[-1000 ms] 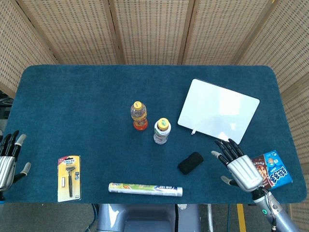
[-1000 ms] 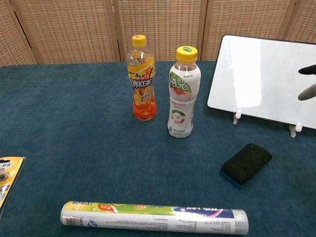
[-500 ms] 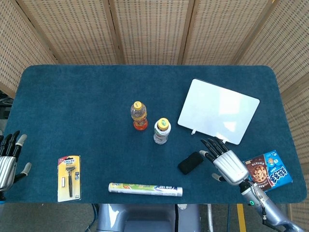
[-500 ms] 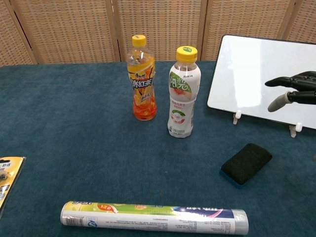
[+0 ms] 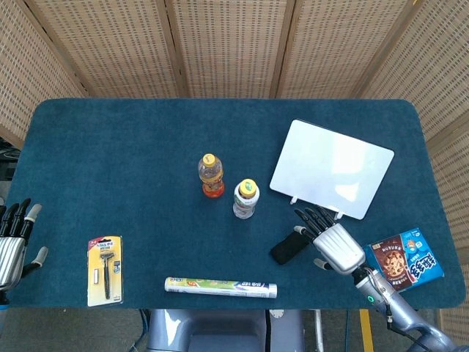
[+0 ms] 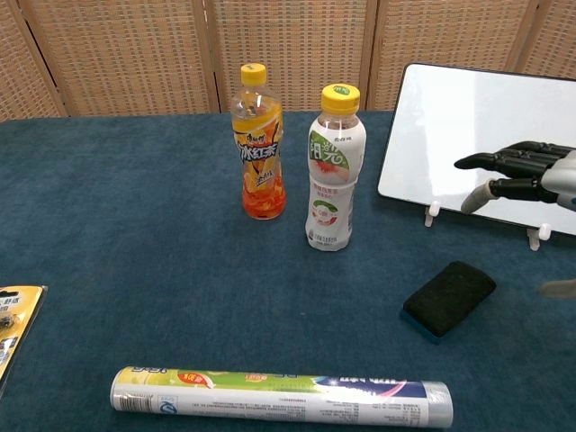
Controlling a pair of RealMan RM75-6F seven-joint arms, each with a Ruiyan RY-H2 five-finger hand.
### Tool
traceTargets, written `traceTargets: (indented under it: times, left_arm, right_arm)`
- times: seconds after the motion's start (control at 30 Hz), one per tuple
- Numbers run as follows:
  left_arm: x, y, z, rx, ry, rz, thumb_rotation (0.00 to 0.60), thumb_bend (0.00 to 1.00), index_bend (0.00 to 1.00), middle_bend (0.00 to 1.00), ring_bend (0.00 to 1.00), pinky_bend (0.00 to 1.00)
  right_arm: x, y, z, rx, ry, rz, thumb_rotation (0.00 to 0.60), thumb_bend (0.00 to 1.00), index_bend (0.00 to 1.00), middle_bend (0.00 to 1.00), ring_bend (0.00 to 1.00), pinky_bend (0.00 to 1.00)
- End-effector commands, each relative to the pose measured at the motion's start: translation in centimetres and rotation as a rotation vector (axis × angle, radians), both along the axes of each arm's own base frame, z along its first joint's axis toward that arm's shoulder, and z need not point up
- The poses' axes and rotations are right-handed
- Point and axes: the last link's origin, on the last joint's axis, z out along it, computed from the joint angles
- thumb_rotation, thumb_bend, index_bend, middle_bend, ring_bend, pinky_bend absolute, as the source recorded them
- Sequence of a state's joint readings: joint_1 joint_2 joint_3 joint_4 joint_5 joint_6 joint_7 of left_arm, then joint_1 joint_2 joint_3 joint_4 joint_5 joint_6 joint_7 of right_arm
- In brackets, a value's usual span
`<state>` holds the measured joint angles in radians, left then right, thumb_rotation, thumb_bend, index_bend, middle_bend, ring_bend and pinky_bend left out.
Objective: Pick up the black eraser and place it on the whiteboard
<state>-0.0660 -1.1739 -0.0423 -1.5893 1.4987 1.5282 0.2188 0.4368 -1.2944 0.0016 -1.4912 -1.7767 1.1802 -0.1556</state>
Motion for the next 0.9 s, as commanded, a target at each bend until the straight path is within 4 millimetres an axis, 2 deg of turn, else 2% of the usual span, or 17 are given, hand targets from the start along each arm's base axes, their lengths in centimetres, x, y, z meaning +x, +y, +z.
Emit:
traceTargets:
  times: [0.03,0.9]
  left_arm:
    - [0.0,0.0,0.0,0.0,-0.002,0.003,0.6,0.33,0.0,0.0,0.0,0.0]
    - [-0.1,0.1,-0.1,-0.008,-0.004,0.017,0.6,0.33,0.0,0.0,0.0,0.0]
  right_arm:
    - [0.1,-0.4,-0.6,0.019,0.019,0.032,0.6,0.14,0.24,0.02,0.0,0.0]
    - [2.1,-1.3,-3.4,0.111,0.082,0.07,0.6,0.14,0.27,0.03,0.0,0.0]
